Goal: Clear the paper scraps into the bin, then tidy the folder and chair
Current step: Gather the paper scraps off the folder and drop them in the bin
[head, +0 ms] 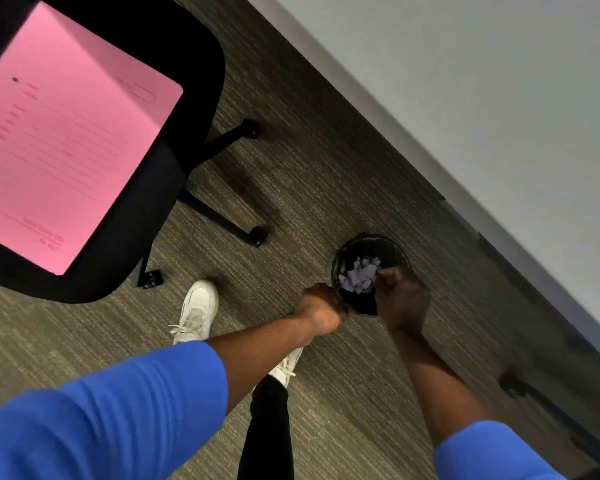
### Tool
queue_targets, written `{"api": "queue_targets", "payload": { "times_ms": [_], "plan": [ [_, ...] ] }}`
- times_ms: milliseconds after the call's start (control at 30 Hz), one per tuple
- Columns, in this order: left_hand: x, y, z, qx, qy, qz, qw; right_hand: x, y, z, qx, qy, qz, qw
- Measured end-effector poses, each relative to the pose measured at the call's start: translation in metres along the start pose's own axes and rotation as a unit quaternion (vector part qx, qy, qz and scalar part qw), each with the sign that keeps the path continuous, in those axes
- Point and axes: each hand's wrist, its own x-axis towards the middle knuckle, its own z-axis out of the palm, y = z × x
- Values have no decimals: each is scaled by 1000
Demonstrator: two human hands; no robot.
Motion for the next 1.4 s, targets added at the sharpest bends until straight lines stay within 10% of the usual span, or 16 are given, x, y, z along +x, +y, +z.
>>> {"api": "queue_targets", "payload": {
  "times_ms": [533,767,1000,1400],
  "plan": [
    [-42,-16,-139,3,174,33,984,-47,-160,16,164,-183,120,962],
    [-95,-34,-258,20,250,61,966,-52,-266,19,194,-136,21,971],
    [-133,-62,-390,-25,346,79,935,-61,-363,55,307,-240,103,915],
    [-144,-113,-510,101,506,21,856,-70,-445,95,137,-187,127,964]
  ]
}}
